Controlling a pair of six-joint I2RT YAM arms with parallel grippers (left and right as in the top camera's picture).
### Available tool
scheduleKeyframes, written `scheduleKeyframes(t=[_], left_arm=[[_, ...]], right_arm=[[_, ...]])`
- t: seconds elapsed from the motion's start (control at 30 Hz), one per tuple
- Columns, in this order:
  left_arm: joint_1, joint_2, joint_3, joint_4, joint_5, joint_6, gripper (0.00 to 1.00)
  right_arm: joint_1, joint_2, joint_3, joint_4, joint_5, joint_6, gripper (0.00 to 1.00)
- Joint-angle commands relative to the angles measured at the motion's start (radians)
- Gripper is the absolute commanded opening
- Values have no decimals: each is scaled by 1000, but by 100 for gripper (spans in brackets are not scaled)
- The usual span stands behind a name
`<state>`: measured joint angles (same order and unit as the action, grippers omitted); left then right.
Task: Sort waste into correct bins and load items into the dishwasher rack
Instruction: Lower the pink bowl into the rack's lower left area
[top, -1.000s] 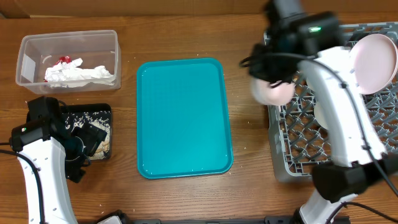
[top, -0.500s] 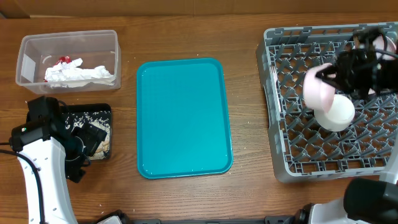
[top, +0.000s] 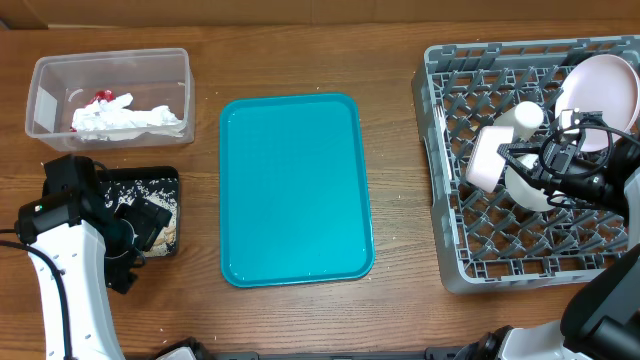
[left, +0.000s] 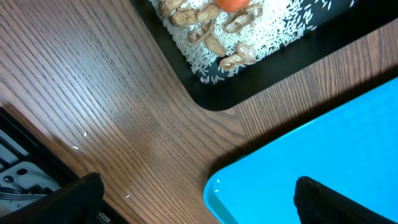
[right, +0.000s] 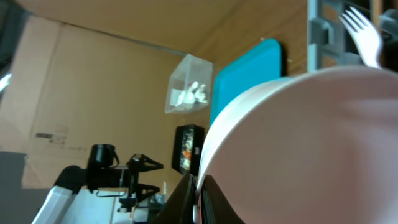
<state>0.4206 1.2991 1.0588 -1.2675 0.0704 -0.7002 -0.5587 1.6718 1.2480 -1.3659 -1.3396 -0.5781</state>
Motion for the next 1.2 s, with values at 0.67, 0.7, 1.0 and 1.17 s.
scheduleKeyframes(t=[0.67,0.7,1.0,1.17], left_arm=[[1,-1,-2,1,0,13,100],[1,-1,-2,1,0,13,100],[1,-1,-2,1,0,13,100],[1,-1,-2,1,0,13,100]], right_arm=[[124,44,-100,213,-190,-20,4],[124,64,-115,218,-206,-21,4],[-20,94,-108,282,20,211,5],[-55,92,-105,305,196,341,10]])
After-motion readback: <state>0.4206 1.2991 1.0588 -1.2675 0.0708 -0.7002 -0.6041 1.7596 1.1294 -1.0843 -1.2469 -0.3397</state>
